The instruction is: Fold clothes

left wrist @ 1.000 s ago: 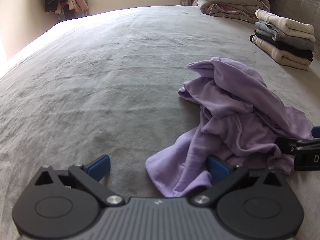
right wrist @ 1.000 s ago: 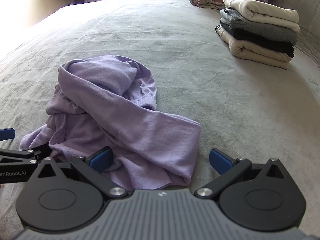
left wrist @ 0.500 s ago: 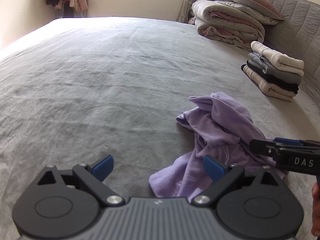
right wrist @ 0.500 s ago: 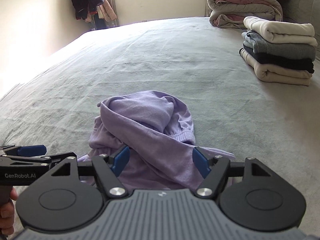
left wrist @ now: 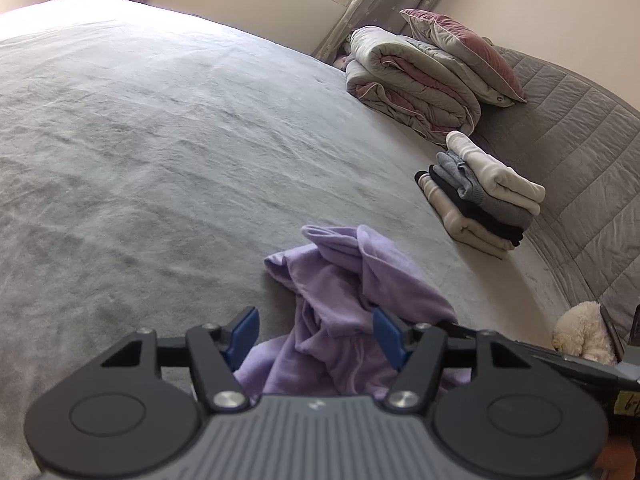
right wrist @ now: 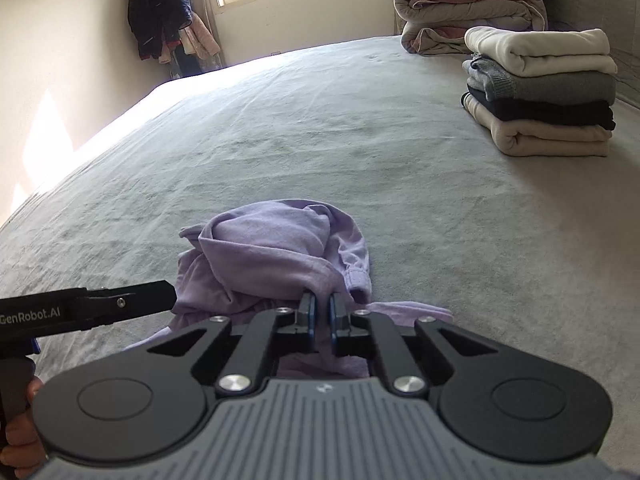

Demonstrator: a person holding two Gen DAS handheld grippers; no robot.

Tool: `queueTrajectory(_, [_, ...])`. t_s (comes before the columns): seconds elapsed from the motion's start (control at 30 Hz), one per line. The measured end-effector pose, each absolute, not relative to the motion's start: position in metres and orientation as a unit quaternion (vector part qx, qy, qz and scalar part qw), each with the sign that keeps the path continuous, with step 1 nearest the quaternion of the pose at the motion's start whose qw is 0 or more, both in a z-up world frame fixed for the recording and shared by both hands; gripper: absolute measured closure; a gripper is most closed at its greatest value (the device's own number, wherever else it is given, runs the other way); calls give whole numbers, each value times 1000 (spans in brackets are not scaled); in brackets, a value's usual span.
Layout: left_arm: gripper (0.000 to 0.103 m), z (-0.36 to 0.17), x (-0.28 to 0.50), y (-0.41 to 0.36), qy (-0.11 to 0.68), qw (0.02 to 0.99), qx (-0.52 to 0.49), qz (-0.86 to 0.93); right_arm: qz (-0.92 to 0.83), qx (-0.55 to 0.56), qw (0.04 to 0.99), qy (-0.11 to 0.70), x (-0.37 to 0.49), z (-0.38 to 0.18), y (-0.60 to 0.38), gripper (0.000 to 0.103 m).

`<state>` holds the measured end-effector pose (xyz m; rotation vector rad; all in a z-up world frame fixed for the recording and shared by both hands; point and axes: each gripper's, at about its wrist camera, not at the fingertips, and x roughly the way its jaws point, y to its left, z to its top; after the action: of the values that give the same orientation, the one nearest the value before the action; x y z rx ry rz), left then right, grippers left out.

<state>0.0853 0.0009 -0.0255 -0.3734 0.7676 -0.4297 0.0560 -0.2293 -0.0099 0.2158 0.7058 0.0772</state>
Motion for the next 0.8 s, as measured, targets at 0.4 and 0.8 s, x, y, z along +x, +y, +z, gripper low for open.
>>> queueTrajectory(0.4, [102,-25,80,-9,356,885,-197,-224,-35,138,935,324,39,1,-289,98])
queueTrajectory(0.8, [102,-15,36,-36,356,863,-118,-339,-14,144,931,334,29,2,-294,87])
